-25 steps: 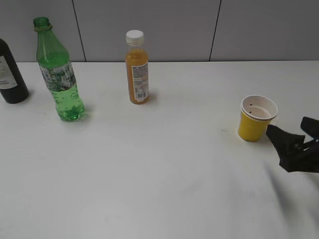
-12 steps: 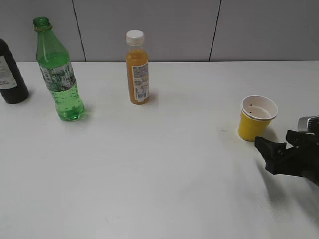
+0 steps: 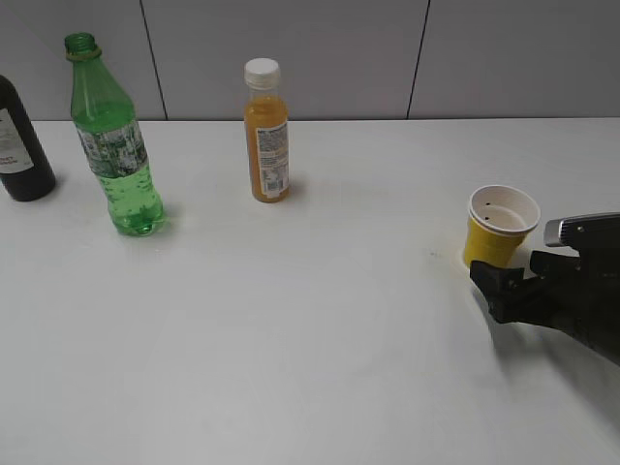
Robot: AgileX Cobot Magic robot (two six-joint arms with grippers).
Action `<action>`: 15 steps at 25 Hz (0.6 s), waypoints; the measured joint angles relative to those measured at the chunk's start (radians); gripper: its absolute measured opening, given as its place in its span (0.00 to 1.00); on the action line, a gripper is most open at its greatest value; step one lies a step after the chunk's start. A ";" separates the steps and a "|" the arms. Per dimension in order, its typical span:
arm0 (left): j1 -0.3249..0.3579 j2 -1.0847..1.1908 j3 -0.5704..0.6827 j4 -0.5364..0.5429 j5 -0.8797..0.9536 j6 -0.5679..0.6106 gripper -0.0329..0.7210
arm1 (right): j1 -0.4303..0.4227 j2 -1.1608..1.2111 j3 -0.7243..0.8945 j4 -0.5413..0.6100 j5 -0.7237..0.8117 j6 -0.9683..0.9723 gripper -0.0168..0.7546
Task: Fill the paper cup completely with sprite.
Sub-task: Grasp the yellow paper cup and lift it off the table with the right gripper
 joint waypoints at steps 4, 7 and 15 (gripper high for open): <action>0.000 0.000 0.000 0.000 0.000 0.000 0.78 | 0.000 0.040 -0.056 0.000 0.000 0.000 0.92; 0.000 0.000 0.000 0.000 0.000 0.000 0.78 | 0.000 0.063 -0.088 0.002 0.000 0.000 0.92; 0.000 0.000 0.000 0.000 0.000 0.000 0.78 | 0.000 0.133 -0.193 -0.002 -0.004 0.000 0.92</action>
